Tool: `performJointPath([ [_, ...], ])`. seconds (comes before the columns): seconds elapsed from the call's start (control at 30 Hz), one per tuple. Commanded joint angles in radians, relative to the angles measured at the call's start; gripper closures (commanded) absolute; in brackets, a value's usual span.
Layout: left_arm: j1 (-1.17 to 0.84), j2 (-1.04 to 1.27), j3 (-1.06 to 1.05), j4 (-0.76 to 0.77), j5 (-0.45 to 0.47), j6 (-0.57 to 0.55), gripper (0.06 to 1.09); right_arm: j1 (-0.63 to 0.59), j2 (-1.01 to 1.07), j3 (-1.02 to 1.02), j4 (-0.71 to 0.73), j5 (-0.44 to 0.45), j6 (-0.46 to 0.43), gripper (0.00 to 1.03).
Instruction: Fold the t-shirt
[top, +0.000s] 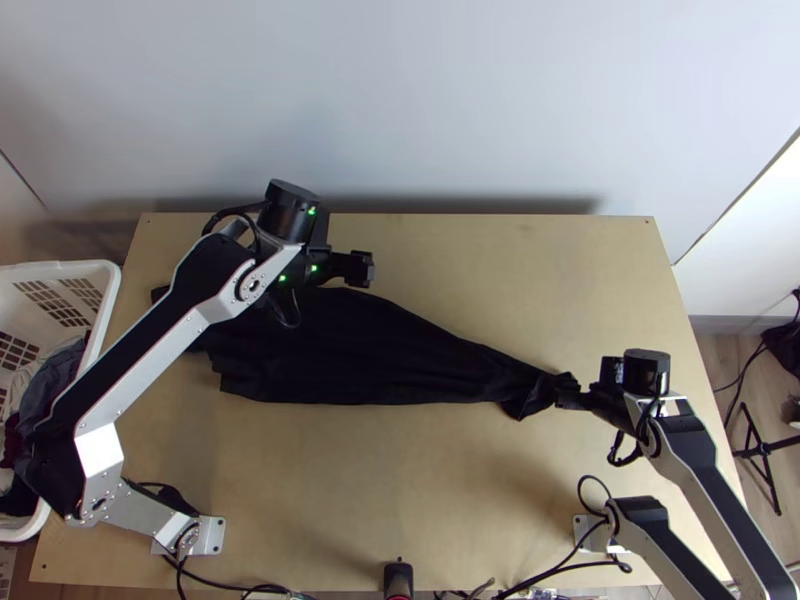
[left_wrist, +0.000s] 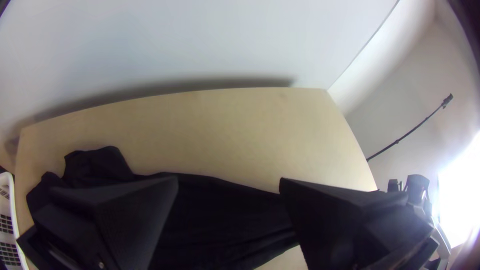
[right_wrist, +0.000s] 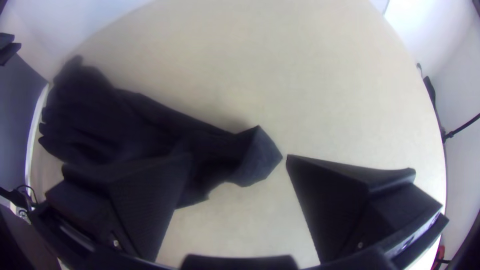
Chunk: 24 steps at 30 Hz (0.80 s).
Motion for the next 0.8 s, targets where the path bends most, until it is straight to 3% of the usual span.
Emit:
performJointPath([
  [0.0, 0.014, -0.033, -0.050, 0.000, 0.000, 0.008, 0.10, 0.032, -0.055, -0.019, -0.037, 0.001, 0.010, 0.14],
  [0.17, 0.029, -0.051, -0.083, 0.000, 0.000, 0.017, 0.10, 0.045, 0.019, -0.036, -0.017, 0.007, 0.014, 0.14],
  [0.3, 0.048, -0.062, -0.096, -0.004, 0.000, 0.020, 0.10, 0.042, 0.077, -0.047, 0.022, 0.070, 0.014, 0.16],
  [0.33, 0.052, -0.065, -0.101, -0.006, 0.000, 0.022, 0.10, 0.041, 0.086, -0.044, 0.025, 0.086, 0.014, 0.21],
  [0.37, 0.057, -0.068, -0.109, -0.006, 0.000, 0.025, 0.10, 0.039, 0.090, -0.042, 0.026, 0.093, 0.014, 0.33],
  [0.43, 0.068, -0.071, -0.121, -0.007, 0.000, 0.029, 0.10, 0.039, 0.091, -0.047, 0.080, 0.132, 0.007, 0.74],
  [0.47, 0.075, -0.071, -0.126, -0.009, 0.000, 0.029, 0.10, 0.039, 0.091, -0.048, 0.106, 0.141, -0.003, 0.86],
  [0.77, 0.105, -0.092, -0.135, -0.015, 0.000, 0.037, 0.10, 0.035, -0.013, -0.038, 0.189, 0.139, -0.059, 0.99],
])
